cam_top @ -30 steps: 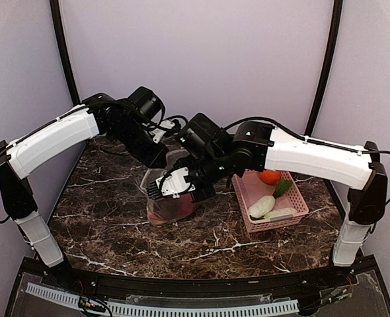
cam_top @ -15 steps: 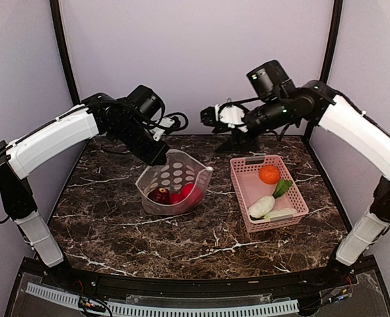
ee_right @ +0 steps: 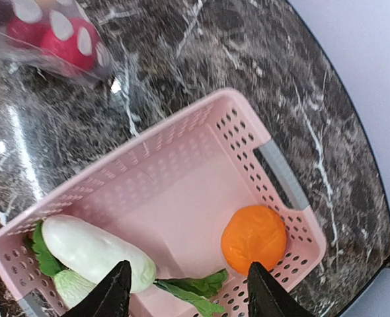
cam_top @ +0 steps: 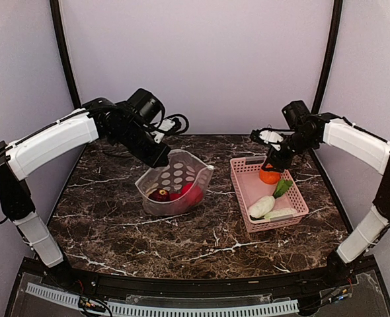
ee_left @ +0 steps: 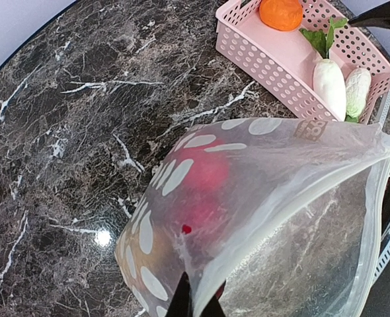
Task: Place the food in the zip-top bag and seal the zipper
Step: Pick up the fake fruit from the bin.
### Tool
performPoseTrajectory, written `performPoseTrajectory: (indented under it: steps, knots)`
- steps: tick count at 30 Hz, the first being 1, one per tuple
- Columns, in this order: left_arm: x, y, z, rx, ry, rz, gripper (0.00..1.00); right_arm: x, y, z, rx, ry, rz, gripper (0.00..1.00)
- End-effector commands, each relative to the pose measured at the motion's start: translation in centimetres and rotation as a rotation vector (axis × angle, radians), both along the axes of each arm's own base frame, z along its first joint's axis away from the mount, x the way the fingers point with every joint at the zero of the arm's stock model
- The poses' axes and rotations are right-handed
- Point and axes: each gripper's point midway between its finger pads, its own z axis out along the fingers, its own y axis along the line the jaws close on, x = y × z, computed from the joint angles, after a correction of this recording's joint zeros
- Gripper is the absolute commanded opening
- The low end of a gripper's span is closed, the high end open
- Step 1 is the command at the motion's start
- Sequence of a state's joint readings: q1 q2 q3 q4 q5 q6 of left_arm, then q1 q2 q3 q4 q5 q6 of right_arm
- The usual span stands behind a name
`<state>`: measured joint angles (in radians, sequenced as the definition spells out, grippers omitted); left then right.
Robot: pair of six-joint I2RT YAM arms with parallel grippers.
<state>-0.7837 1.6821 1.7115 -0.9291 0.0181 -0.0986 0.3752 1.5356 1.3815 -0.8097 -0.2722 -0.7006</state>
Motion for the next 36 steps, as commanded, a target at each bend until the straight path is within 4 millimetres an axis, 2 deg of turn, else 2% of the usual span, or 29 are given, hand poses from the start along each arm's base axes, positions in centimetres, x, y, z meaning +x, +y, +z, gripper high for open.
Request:
performPoseTrajectory:
  steps: [1,7,12,17,23,31,34,36]
  knots:
    - [-0.9,0.1,1.7,-0.056,-0.019,-0.004,0.01,3.4,-2.8,-3.7,-0.157,-0.057,-0.145,0.6]
    - [-1.1,0.1,1.6,-0.067,-0.015,-0.003,0.01,6.7,-5.2,-8.1,-0.285,-0.024,-0.24,0.72]
    - [-1.2,0.1,1.9,-0.076,-0.016,-0.002,0.01,8.5,-6.4,-10.8,-0.3,0.041,-0.293,0.76]
    - [-1.3,0.1,2.0,-0.085,-0.015,-0.005,0.01,9.6,-7.1,-12.0,-0.267,0.088,-0.333,0.79]
    - [-1.4,-0.4,1.9,-0.105,-0.004,-0.012,0.01,9.8,-7.1,-13.4,-0.252,0.139,-0.344,0.84]
    - [-1.5,-0.3,2.1,-0.109,-0.004,-0.013,0.01,8.9,-6.6,-15.4,-0.237,0.233,-0.347,0.86]
    - [-1.6,-0.2,2.1,-0.106,-0.007,-0.013,0.01,8.6,-6.5,-15.2,-0.226,0.242,-0.349,0.81]
    - [-1.6,-0.2,2.0,-0.106,-0.008,-0.014,0.01,8.6,-6.3,-14.7,-0.213,0.237,-0.348,0.75]
